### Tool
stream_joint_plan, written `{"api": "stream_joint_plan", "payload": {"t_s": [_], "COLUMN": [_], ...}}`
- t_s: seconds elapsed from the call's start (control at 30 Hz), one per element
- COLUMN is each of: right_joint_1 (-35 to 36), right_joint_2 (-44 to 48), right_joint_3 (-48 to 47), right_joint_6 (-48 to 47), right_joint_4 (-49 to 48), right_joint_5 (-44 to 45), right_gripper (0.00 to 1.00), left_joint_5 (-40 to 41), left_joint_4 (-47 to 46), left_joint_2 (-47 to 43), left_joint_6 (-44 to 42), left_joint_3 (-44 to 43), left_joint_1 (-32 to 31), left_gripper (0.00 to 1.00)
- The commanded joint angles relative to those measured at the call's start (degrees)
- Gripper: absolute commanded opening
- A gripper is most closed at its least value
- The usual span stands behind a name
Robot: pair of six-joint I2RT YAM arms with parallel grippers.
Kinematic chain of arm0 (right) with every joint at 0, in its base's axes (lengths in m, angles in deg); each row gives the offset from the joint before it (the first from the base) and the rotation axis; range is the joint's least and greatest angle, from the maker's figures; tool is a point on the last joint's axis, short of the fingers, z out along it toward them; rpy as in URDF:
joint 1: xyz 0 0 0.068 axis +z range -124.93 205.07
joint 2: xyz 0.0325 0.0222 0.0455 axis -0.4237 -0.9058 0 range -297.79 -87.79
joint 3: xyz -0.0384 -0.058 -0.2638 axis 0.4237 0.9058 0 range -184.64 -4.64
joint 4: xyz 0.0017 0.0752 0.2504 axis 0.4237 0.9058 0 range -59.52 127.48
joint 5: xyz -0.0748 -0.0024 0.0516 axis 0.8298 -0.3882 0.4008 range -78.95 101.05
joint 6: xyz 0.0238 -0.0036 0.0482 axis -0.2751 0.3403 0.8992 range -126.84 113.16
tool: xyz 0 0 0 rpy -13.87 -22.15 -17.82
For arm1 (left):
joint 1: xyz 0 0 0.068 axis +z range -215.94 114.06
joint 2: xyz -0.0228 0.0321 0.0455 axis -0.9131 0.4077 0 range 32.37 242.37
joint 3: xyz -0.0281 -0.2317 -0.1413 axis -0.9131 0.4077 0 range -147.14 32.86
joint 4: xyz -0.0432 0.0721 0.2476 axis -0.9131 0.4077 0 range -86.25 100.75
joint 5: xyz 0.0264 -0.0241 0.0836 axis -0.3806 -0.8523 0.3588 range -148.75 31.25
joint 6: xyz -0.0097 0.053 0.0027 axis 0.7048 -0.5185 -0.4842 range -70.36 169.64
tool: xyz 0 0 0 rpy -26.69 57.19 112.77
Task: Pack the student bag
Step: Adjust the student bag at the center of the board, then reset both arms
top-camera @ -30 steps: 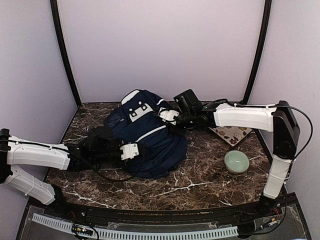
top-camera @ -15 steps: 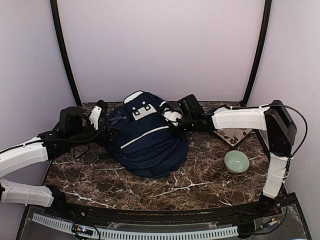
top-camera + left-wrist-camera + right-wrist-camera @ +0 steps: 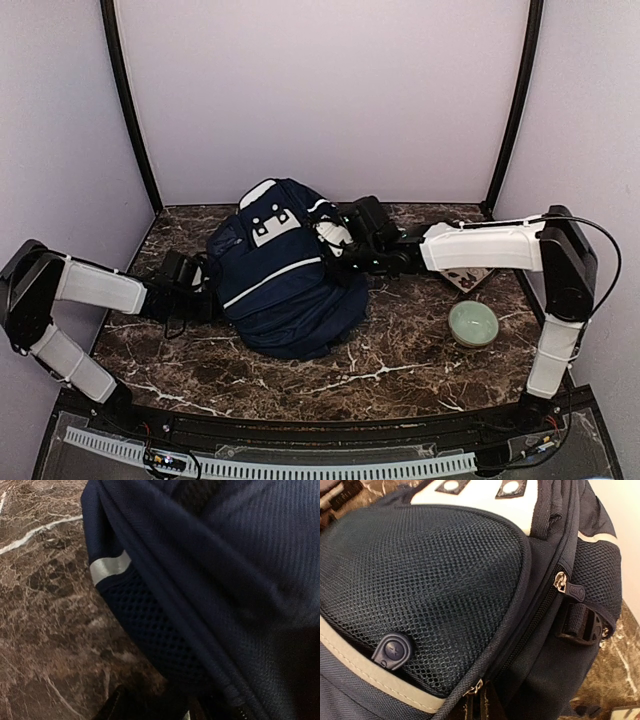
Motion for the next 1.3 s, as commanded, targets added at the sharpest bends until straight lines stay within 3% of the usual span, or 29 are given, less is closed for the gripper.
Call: {"api": "stream_joint_plan", "payload": {"t_s": [0.0,0.1,0.23,0.37,0.53,0.6,0.7,0.8,0.9,1.03,1.13,1.27], "right_joint_1": [7.69,8.54,9.33,7.59,3.48,2.55,0.74,-0.70,-1.27,-1.56,-1.50,-1.59], "right_joint_2": [2.59,3.12,4.59,7.77,9.64,9.40,9.31,9.03,8.93,8.30,7.94,8.19], "right_joint_3": [2.04,3.98,7.56,9.02,5.78,3.42,2.00,1.07,0.36,0.21,-0.26,0.02], "right_joint_6": [17.29,25.13,31.97,30.31,26.75,25.65,26.38,28.34,28.61,29.03,29.23,29.34], "right_joint_4": [-10.75,-15.99,-23.51,-16.52,-0.62,4.91,7.52,7.63,8.38,8.36,8.86,8.48], "right_joint_5": [-14.68,-16.94,-20.58,-16.31,-11.54,-9.59,-12.96,-16.64,-16.90,-18.66,-19.03,-18.76], "right_gripper": [0.00,0.00,0.00,0.00,0.00,0.00,0.00,0.00,0.00,0.00,0.00,0.00], "left_joint_5": [0.35,2.11,-3.65,-7.47,-7.60,-4.87,1.51,-3.46,-7.28,-3.54,-1.58,-0.66], "left_joint_4": [-14.61,-15.97,-15.36,-13.08,0.23,4.14,6.01,7.08,7.43,2.84,-0.42,-0.42], "left_joint_2": [5.17,7.93,7.55,3.29,-3.75,-8.79,-15.86,-18.38,-17.47,-15.39,-11.36,-4.83], "left_joint_6": [-7.24,-12.78,-15.87,-15.91,-12.90,-16.77,-25.96,-31.99,-40.48,-52.94,-56.94,-57.94], "left_joint_3": [-4.56,-9.53,-15.44,-15.20,-18.27,-19.79,-19.94,-18.63,-14.51,-11.75,-12.29,-14.24], "left_joint_1": [1.37,2.74,4.95,5.00,4.60,2.27,-7.61,-14.57,-19.86,-27.27,-28.08,-28.33], "left_gripper": [0.44,0.44,0.44,0.45,0.47,0.48,0.42,0.39,0.48,0.63,0.69,0.70]}}
